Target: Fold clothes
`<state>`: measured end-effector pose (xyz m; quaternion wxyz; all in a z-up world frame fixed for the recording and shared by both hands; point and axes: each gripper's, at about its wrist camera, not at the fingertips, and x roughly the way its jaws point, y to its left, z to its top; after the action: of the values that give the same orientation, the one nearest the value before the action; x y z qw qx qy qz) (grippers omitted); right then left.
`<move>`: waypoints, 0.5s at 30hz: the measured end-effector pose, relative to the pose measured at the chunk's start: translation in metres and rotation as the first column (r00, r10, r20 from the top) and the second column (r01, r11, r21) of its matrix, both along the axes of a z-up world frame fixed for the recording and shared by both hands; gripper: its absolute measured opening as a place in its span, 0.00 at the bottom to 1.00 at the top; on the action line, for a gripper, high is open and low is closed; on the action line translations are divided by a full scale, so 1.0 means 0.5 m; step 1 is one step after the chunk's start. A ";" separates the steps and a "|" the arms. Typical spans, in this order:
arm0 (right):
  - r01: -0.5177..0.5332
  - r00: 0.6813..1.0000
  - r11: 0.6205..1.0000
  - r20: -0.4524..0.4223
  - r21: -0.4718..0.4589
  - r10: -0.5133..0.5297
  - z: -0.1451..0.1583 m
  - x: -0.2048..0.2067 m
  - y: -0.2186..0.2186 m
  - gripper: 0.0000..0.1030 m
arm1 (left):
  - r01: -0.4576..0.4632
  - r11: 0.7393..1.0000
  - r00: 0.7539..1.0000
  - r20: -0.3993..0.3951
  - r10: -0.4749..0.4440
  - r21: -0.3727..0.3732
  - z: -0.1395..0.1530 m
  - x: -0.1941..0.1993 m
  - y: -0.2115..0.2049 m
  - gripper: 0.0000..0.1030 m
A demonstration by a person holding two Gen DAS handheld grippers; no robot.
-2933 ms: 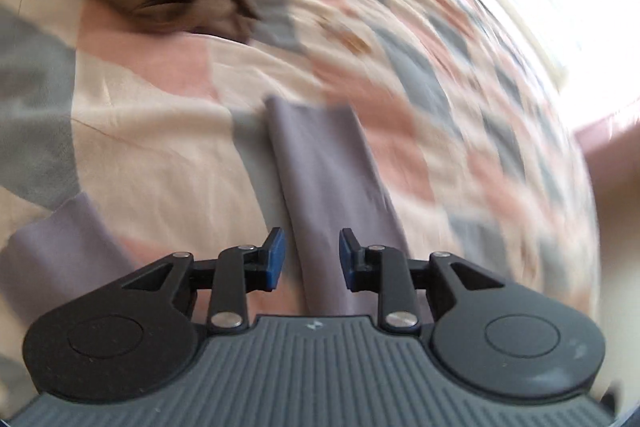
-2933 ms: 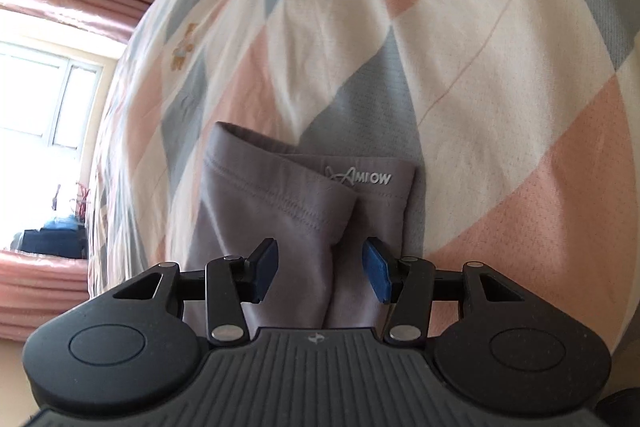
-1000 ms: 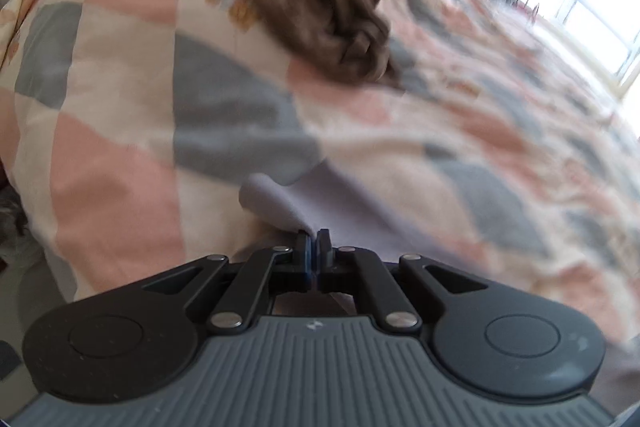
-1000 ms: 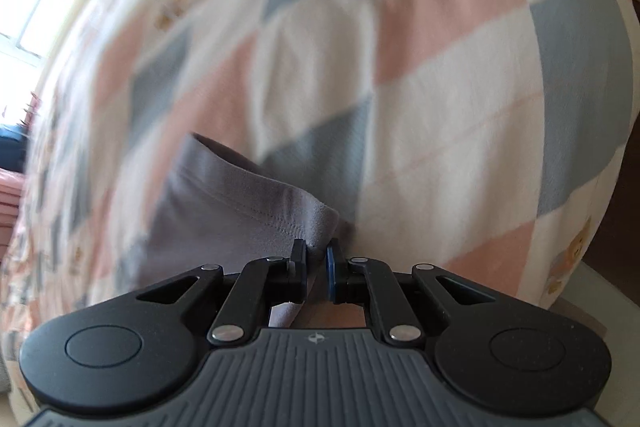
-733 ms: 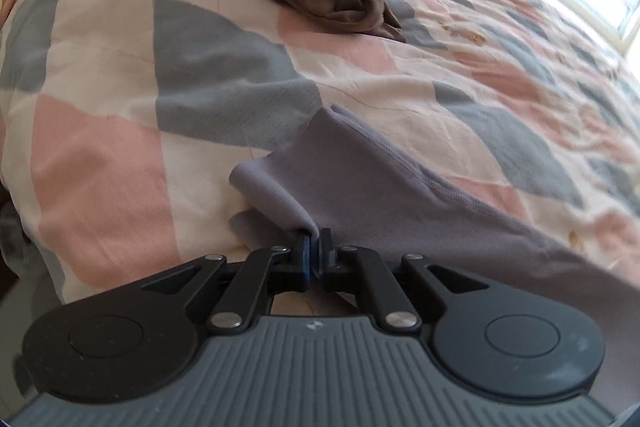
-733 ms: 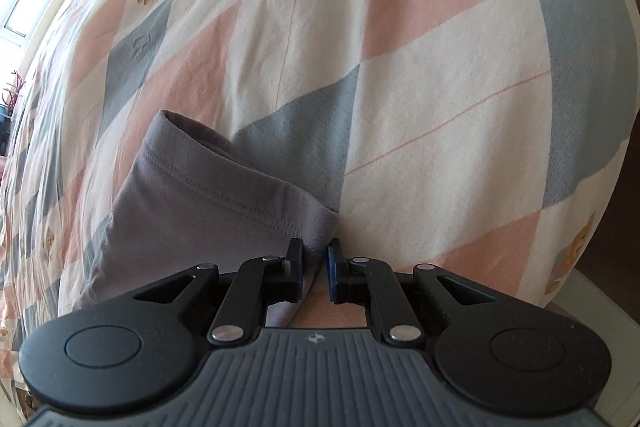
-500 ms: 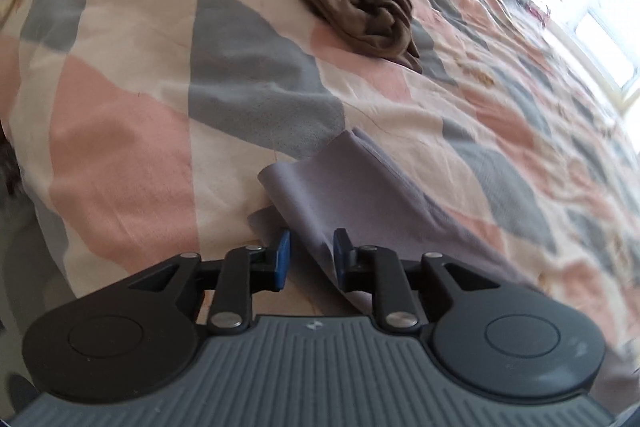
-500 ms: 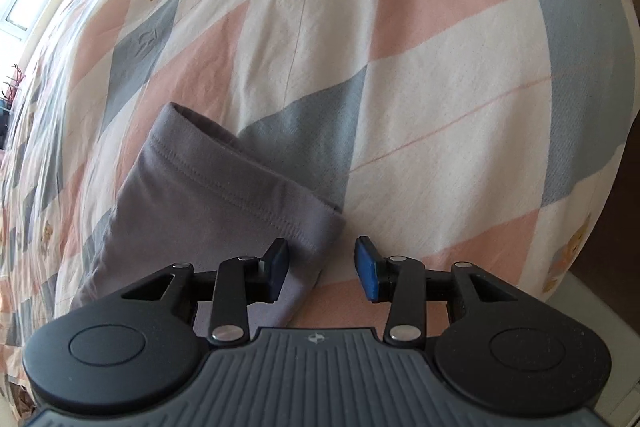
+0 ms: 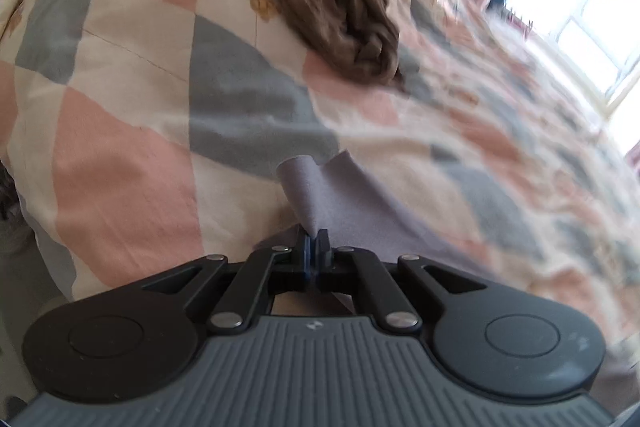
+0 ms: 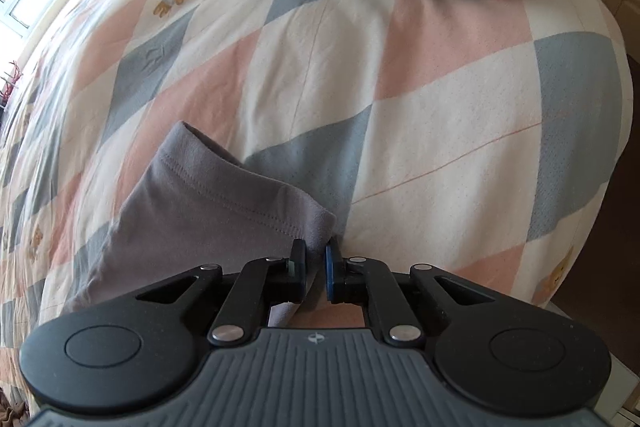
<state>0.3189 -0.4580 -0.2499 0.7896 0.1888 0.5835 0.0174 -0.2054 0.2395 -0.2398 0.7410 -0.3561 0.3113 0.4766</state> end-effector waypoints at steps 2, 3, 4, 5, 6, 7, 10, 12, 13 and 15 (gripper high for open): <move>-0.011 1.000 1.000 -0.022 -0.013 0.011 -0.016 -0.002 0.006 0.08 | 0.042 0.999 0.996 -0.080 -0.043 -0.007 -0.034 0.024 -0.003 0.00; -0.009 1.000 1.000 -0.028 -0.017 0.009 -0.022 -0.004 0.007 0.09 | 0.059 0.998 0.992 -0.110 -0.058 0.003 -0.044 0.033 -0.006 0.01; -0.008 0.999 1.000 -0.031 -0.019 0.008 -0.027 -0.005 0.009 0.09 | 0.062 0.998 0.990 -0.129 -0.060 0.012 -0.046 0.038 -0.007 0.05; -0.015 0.999 1.000 -0.034 -0.023 0.014 -0.030 -0.005 0.011 0.12 | 0.054 0.998 0.989 -0.140 -0.051 0.016 -0.044 0.039 -0.008 0.07; -0.029 0.999 0.999 -0.036 -0.033 0.027 -0.028 -0.004 0.013 0.22 | 0.043 0.999 0.988 -0.151 -0.039 0.020 -0.036 0.036 -0.011 0.10; -0.042 0.999 0.998 -0.031 -0.054 0.040 -0.022 -0.003 0.017 0.30 | 0.032 0.999 0.986 -0.164 -0.027 0.027 -0.025 0.032 -0.014 0.15; -0.065 0.997 0.983 0.019 -0.173 0.070 0.018 -0.015 0.020 0.54 | 0.002 0.998 0.966 -0.258 0.014 0.061 0.017 0.026 -0.035 0.13; -0.079 0.992 0.964 0.074 -0.255 0.101 0.052 -0.035 0.027 0.54 | 0.061 0.997 0.968 -0.248 -0.046 0.053 0.054 0.037 -0.068 0.12; -0.097 0.985 0.956 0.113 -0.278 0.133 0.070 -0.053 0.038 0.54 | 0.135 0.989 0.963 -0.244 -0.116 0.063 0.075 0.053 -0.093 0.13; -0.238 0.940 0.923 0.168 -0.301 0.297 0.095 -0.100 0.091 0.54 | 0.342 0.933 0.906 -0.303 -0.296 0.110 0.107 0.106 -0.160 0.13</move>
<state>0.2689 -0.4124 -0.2024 0.8556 -0.0079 0.5137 0.0639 -0.1522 0.1593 -0.1861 0.7835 -0.1682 0.4282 0.4176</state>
